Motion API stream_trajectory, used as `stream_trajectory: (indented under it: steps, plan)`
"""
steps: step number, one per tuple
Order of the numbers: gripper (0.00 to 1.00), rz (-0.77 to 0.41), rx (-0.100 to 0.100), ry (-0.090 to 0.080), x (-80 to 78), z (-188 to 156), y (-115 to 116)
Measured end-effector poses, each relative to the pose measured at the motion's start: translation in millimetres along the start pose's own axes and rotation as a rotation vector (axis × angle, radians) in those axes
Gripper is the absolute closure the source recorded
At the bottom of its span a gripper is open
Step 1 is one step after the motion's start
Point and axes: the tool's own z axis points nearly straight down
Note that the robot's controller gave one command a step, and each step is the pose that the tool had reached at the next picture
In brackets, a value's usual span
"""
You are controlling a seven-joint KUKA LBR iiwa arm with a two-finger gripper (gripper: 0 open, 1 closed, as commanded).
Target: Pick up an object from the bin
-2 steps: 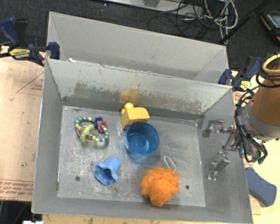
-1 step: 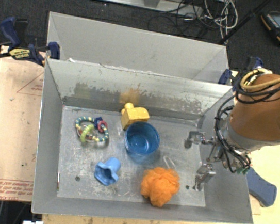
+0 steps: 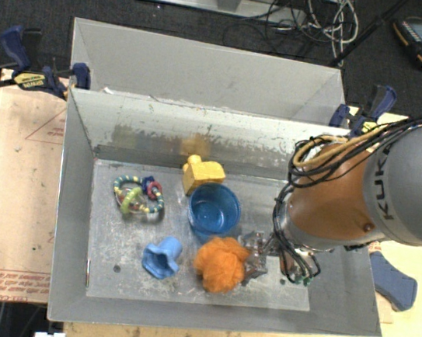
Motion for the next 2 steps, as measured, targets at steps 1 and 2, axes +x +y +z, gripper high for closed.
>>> stream_trajectory:
  steps: [1,2]
  plan:
    - [1.00,0.000,0.000,0.000,0.0,0.0,0.0]
    - [1.00,-0.204,0.001,-0.006,-22.5,-120.0,6.6]
